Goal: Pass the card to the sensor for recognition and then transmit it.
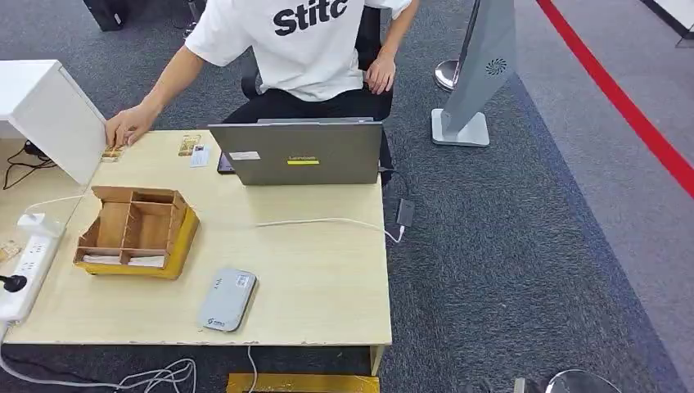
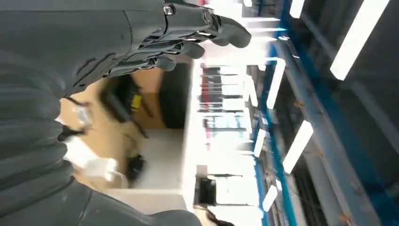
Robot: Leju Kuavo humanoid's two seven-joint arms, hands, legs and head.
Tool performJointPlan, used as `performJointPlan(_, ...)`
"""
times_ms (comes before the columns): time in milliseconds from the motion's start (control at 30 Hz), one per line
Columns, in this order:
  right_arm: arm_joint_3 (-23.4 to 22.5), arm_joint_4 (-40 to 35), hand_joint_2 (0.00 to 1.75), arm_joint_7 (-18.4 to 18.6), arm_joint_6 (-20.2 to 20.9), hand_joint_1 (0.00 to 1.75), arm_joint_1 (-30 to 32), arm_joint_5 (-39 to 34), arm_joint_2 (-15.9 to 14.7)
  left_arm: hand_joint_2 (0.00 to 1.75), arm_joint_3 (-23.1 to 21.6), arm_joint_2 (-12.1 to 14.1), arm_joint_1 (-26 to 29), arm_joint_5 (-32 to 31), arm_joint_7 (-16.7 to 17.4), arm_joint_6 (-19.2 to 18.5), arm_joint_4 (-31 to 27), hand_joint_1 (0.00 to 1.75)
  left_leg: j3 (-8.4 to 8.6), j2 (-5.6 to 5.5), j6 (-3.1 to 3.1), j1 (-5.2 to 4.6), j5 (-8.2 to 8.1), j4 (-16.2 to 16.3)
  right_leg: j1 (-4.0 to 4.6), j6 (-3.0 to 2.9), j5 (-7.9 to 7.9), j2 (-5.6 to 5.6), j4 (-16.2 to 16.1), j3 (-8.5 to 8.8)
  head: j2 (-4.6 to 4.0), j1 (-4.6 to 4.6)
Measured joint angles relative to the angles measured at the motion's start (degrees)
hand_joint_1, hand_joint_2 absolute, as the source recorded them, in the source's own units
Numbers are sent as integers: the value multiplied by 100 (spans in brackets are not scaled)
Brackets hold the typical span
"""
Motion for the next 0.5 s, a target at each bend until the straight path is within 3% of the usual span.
performJointPlan(100,-8,0,175,8,14,0,2,-2,0,175,44,2,-6,87,2,-20,55,0,0,3,-1,0,-1,0,0,-2,1,2,0,0,0,0)
performJointPlan(133,-116,7,175,127,168,175,22,33,2,175,835,132,-113,828,213,-363,1430,175,7,17,-11,1,-3,-1,0,-11,6,16,2,1,0,-7)
performJointPlan(167,-122,11,175,183,218,175,-79,251,4,175,1486,419,-181,1531,817,-795,3358,175,8,17,-13,1,-1,-2,1,-11,6,16,3,2,0,-17)
performJointPlan(200,-118,15,175,183,227,175,-117,304,9,175,1632,468,-184,1535,837,-784,3906,175,10,16,-13,0,-1,-2,1,-11,6,15,2,3,0,-13)
performJointPlan(367,-74,20,175,151,358,175,-254,433,13,175,1968,638,-268,1434,1349,52,6065,175,6,-6,1,-7,8,2,-4,-7,8,-12,-2,9,0,-11)
performJointPlan(433,-74,24,175,148,369,175,-286,431,15,175,1995,630,-296,1294,1447,371,6562,175,6,-8,2,-6,7,4,-4,-6,9,-14,-8,13,0,-7)
performJointPlan(500,-74,24,175,140,371,175,-292,420,22,175,1995,632,-348,969,1775,917,7041,175,5,-9,6,-7,5,5,-5,-4,9,-17,-9,15,0,-4)
